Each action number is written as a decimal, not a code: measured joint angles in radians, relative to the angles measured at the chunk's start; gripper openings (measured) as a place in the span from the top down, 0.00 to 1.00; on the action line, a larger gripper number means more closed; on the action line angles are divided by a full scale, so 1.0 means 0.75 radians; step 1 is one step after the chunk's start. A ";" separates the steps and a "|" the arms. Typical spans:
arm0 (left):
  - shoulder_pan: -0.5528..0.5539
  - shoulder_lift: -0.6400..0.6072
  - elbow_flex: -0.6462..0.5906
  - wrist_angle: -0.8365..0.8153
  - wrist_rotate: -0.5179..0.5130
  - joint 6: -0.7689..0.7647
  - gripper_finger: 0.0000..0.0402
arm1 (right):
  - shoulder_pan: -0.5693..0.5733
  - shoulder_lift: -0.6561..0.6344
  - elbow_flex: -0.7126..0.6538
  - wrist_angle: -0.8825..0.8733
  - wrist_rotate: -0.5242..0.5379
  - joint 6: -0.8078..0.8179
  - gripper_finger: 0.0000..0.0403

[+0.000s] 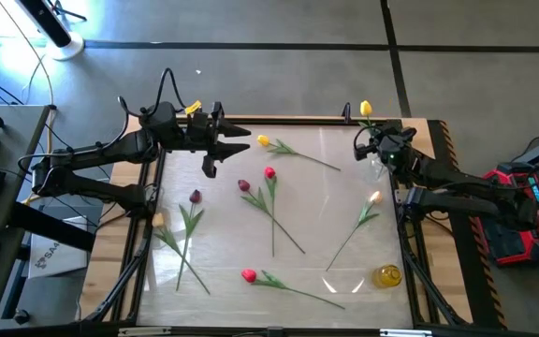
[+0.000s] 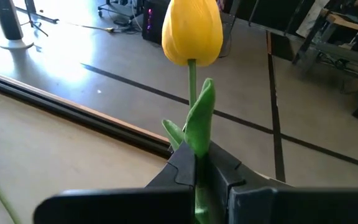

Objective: Sort flowers into vase by color
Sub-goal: Put the left yellow tulip into the transparent vase, then put the yellow tulip into the transparent vase

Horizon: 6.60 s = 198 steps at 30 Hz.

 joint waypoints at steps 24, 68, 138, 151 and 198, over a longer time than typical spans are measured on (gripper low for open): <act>-0.001 0.000 0.000 0.000 0.000 0.000 0.62 | 0.000 -0.065 0.070 -0.099 -0.008 0.000 0.77; 0.000 0.000 0.000 0.000 0.000 0.000 0.62 | 0.593 0.067 0.787 -0.470 -0.425 0.111 0.58; 0.000 0.000 0.000 0.000 0.000 0.000 0.62 | 0.725 0.698 0.786 0.291 -0.580 0.187 0.58; 0.000 0.000 -0.001 0.000 0.000 0.000 0.62 | 0.714 0.696 0.786 0.093 -0.757 0.095 0.58; 0.000 0.000 -0.001 0.000 0.000 0.001 0.62 | 0.855 0.617 0.787 0.129 -0.544 0.295 0.58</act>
